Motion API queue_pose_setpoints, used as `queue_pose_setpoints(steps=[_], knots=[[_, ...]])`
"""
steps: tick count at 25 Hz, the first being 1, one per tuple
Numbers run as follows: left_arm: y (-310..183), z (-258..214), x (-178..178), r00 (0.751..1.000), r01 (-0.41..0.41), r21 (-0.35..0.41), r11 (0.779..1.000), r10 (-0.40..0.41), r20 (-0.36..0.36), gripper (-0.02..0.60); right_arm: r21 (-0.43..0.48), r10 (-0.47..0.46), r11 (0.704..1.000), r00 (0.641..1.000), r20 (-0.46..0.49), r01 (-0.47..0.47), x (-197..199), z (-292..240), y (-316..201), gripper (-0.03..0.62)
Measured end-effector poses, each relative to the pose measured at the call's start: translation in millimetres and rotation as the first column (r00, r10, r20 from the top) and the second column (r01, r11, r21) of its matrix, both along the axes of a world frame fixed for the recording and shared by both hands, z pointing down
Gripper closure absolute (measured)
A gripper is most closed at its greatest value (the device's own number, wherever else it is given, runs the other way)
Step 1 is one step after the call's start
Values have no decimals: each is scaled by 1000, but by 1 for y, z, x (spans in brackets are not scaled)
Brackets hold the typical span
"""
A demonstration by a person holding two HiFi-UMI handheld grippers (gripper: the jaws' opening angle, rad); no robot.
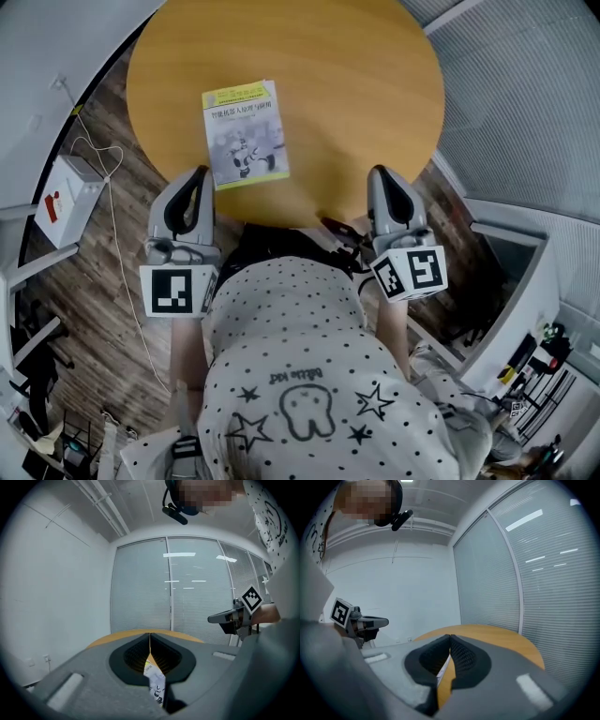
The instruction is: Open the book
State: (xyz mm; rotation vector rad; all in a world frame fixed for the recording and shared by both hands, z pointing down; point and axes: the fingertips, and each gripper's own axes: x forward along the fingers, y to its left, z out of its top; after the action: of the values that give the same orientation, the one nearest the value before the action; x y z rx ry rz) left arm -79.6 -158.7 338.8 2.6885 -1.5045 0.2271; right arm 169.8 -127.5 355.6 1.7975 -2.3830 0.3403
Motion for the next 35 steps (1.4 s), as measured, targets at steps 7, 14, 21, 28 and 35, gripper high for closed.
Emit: queue_pose_setpoints(steps=[7,14,21,28,35], knots=[[-3,31,23,990,-88,-58,994,94,109,512,-20,25,999,1000,-2,-25,8,7,6,589],[-3,103,62,927,-180,-157,971,221,302,437,-36,69,997,998,-5,-69,27,11,13,589],[11,186,97,773,-305,-279,911,407,486,382,-46,142,989,990,-11,-142,41,12,30,589],[20,257,126,624,-375,-416,828,558,548,367,-55,221,974,975,-14,-221,63,16,41,589],[14,293,134,563,-346,-474,809,584,585,367,-59,259,964,966,-17,-259,79,16,48,589]])
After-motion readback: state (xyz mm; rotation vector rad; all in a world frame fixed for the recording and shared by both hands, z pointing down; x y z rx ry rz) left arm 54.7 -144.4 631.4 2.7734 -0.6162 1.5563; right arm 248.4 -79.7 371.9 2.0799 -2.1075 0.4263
